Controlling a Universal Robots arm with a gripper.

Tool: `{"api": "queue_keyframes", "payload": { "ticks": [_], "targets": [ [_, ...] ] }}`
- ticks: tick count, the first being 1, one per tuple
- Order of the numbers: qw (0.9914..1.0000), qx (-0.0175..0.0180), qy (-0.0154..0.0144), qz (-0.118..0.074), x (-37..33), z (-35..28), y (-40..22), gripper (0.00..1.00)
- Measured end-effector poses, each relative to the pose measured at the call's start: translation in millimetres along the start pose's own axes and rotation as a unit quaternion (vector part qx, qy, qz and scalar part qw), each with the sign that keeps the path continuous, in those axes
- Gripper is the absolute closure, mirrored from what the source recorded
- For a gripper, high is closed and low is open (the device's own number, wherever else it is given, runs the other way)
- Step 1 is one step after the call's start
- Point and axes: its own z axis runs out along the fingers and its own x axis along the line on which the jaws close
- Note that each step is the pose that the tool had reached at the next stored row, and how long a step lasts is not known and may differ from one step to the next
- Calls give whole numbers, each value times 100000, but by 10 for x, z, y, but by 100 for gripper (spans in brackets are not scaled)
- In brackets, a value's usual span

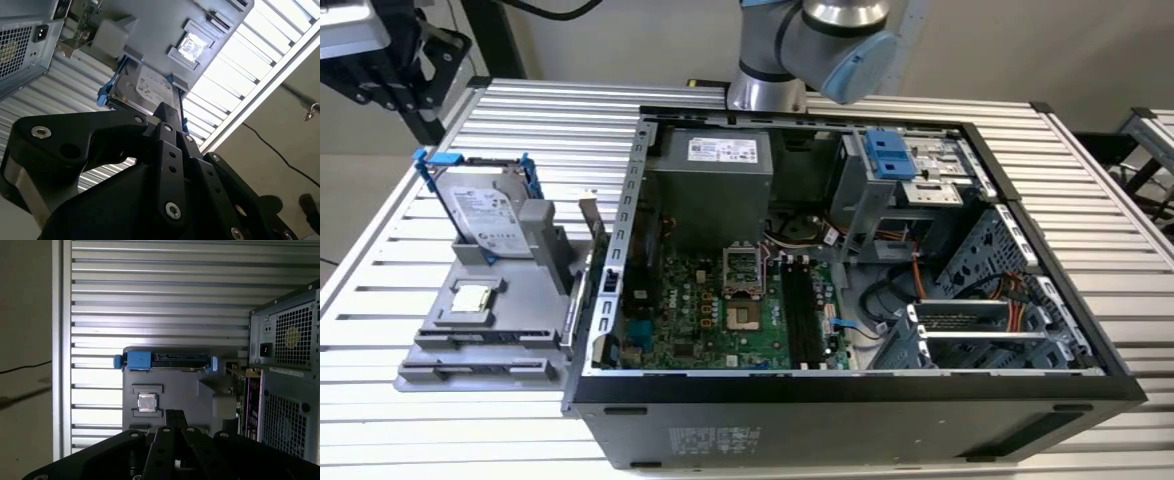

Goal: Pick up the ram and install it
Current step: 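Reach for the ram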

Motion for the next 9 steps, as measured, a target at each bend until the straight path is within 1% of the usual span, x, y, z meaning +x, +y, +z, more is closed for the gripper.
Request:
{"api": "queue_keyframes", "payload": {
  "ticks": [3,9],
  "targets": [
    [100000,3,6,1,-1,-2,-51,100],
    [100000,3,27,68,-1,-7,-186,100]
  ]
}}
